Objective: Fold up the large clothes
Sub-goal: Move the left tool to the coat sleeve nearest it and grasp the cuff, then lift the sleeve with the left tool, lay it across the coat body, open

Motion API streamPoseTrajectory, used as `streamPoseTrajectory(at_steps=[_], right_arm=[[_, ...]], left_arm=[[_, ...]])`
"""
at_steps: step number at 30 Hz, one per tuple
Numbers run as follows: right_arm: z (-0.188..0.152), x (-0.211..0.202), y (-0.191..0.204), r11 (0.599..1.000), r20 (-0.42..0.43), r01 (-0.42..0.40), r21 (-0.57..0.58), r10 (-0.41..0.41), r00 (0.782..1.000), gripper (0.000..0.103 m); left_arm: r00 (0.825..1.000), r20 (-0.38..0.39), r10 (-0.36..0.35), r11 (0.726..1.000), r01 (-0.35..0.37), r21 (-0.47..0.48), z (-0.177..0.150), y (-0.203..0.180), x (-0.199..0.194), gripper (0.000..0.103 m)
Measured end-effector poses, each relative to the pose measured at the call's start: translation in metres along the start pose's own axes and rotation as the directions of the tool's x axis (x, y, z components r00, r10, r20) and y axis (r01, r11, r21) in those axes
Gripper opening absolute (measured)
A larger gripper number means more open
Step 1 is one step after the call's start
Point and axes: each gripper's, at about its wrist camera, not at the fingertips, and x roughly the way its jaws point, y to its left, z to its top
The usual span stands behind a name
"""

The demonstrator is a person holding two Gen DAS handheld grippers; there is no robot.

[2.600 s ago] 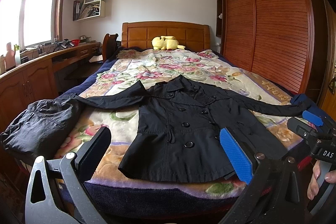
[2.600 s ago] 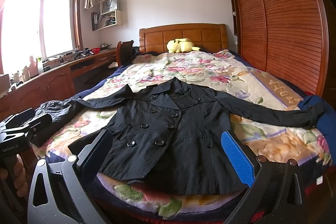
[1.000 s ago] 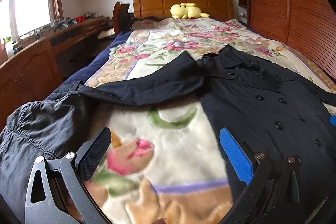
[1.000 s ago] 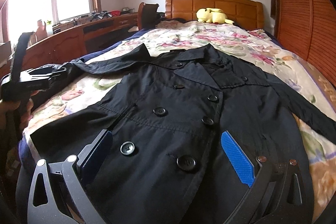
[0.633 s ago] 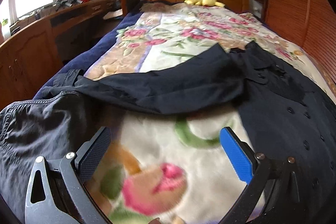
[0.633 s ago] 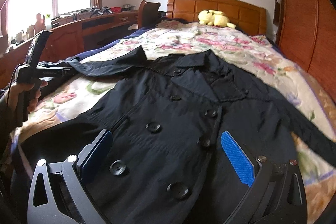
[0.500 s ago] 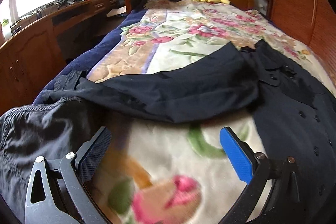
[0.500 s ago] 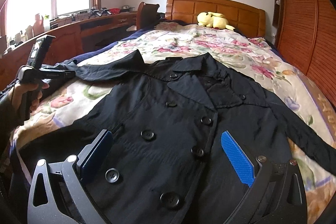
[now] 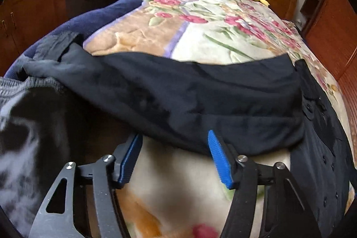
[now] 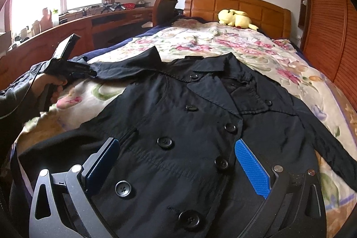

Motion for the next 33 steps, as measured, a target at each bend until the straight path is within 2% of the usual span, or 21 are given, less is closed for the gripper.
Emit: streamPoseTrajectory(at_steps=[2,4,6,8,10,16,22,27,33], right_arm=[[0.000,0.002,0.000,1.000,-0.008,0.001,-0.004,-0.001,1.000,0.103],[-0.001,0.003,-0.001,1.000,-0.015,0.000,-0.004,0.000,1.000,0.103],[-0.001,0.004,-0.003,1.000,-0.020,-0.002,0.002,0.002,1.000,0.103],[-0.001,0.005,-0.005,1.000,-0.022,-0.001,0.010,0.001,1.000,0.103],[-0.001,0.004,-0.008,1.000,-0.022,0.001,0.018,-0.001,1.000,0.103],[-0.009,-0.009,-0.013,0.999,-0.012,0.021,0.050,-0.021,1.000,0.103],[-0.018,-0.029,-0.022,0.995,0.000,0.043,0.092,-0.043,0.999,0.103],[-0.024,-0.048,-0.023,0.992,0.016,0.058,0.112,-0.060,0.998,0.103],[-0.032,-0.064,-0.028,0.988,0.017,0.067,0.142,-0.070,0.997,0.103]], left_arm=[[1.000,0.017,0.003,1.000,-0.003,-0.003,0.004,0.001,0.001,0.043],[1.000,0.007,0.017,1.000,-0.017,-0.014,0.008,0.004,0.005,0.042],[1.000,0.003,0.016,1.000,-0.016,-0.021,0.012,0.006,0.009,0.034],[1.000,-0.002,0.025,1.000,-0.025,-0.017,0.015,0.007,0.013,0.016],[1.000,0.009,0.029,1.000,-0.028,-0.008,0.017,0.005,0.012,0.009],[0.995,0.099,0.032,0.991,-0.044,0.123,0.021,-0.034,-0.023,0.005],[0.987,0.146,-0.073,0.960,0.030,0.278,0.021,-0.098,-0.074,0.004],[0.980,0.131,-0.152,0.911,0.087,0.404,0.010,-0.160,-0.113,0.005],[0.983,0.061,-0.175,0.859,0.123,0.497,-0.016,-0.197,-0.130,0.005]])
